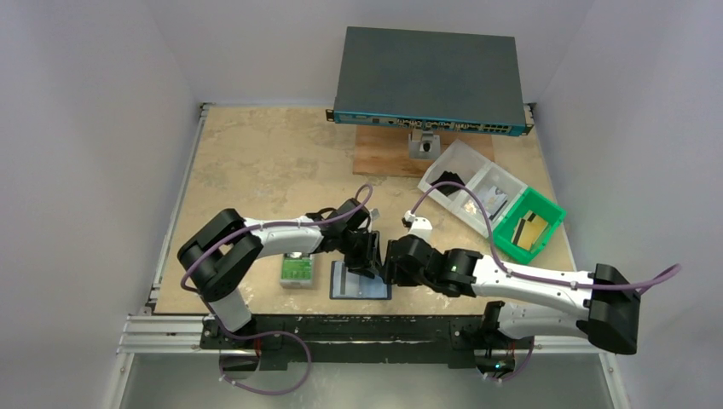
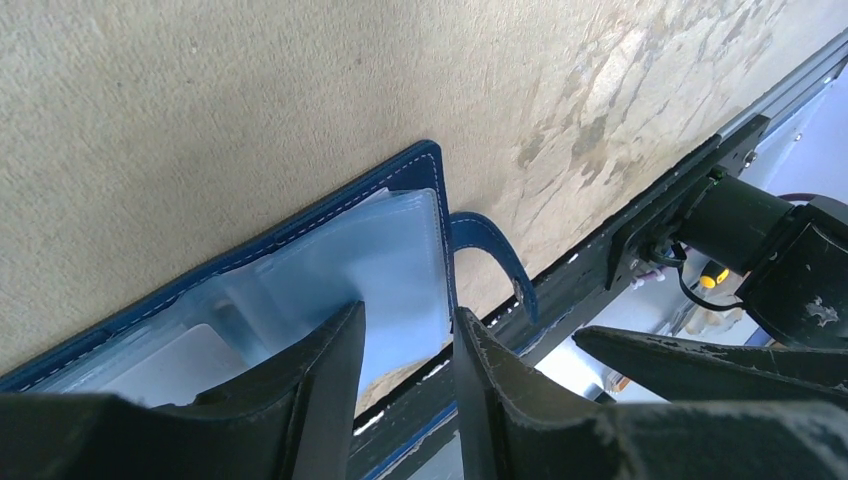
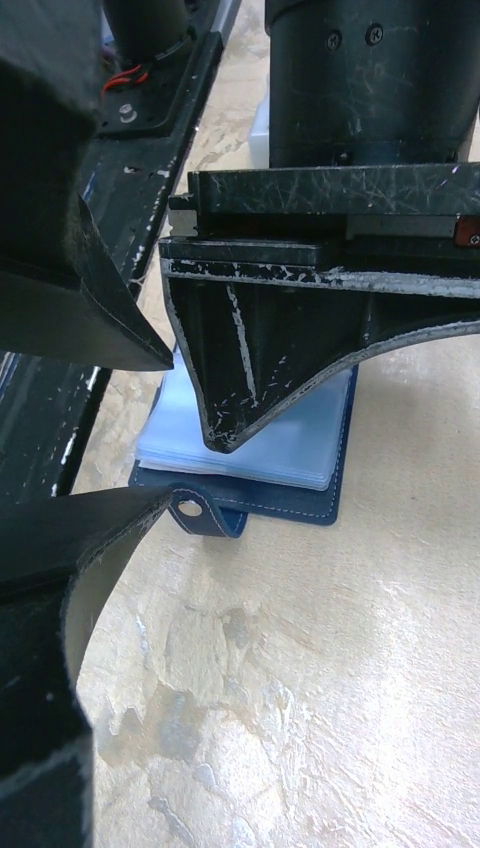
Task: Take the credit cards out of the card holder
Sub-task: Remove the credit card from the card holder.
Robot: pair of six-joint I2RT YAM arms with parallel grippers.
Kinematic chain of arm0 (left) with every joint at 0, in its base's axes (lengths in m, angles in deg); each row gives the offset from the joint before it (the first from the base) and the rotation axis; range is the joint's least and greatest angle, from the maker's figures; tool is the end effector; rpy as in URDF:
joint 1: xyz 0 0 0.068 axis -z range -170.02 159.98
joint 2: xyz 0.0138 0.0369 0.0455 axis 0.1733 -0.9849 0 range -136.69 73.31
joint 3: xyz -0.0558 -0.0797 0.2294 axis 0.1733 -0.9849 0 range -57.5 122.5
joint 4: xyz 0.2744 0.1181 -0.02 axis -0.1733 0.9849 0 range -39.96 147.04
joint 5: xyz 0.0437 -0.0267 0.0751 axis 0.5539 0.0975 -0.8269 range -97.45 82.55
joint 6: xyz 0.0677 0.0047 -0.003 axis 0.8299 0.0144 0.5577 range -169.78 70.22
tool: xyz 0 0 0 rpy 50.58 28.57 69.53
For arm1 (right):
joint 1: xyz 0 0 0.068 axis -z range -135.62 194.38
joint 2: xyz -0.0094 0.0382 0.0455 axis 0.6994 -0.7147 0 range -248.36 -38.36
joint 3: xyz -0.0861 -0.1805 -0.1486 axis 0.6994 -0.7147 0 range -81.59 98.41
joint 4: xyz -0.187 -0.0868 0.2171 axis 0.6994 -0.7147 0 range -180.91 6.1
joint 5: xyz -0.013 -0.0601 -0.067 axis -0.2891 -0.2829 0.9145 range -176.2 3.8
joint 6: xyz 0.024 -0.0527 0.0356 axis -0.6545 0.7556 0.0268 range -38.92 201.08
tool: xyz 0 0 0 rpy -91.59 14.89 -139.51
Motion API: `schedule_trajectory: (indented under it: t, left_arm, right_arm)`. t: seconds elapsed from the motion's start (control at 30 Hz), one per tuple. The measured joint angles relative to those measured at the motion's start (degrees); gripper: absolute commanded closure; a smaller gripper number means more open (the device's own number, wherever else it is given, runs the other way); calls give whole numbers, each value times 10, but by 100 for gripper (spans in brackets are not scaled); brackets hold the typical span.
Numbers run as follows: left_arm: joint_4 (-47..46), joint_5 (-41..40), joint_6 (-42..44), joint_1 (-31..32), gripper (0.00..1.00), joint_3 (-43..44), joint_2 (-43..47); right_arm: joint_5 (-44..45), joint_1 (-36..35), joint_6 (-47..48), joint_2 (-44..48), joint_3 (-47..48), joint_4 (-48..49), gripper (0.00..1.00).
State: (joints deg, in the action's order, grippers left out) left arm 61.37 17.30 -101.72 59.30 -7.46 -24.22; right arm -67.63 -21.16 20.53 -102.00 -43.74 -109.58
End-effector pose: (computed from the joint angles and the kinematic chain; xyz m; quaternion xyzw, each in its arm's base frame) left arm 0.2123 -0.2821 0.0755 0.0360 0.9419 -0.3339 0.0069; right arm 0.1297 0.2430 0.1597 0.0126 0.9331 0.2213 0.2833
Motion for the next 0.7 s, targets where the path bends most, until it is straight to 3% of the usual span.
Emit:
schedule_trajectory:
  t: [0.3, 0.7]
  left_arm:
    - [39, -17, 5, 0, 59, 17, 38]
    - [115, -71, 31, -47, 46, 18, 210]
  right_arm:
    - [0, 0, -5, 3, -1, 2, 54]
    - [-7, 0, -1, 10, -3, 13, 47]
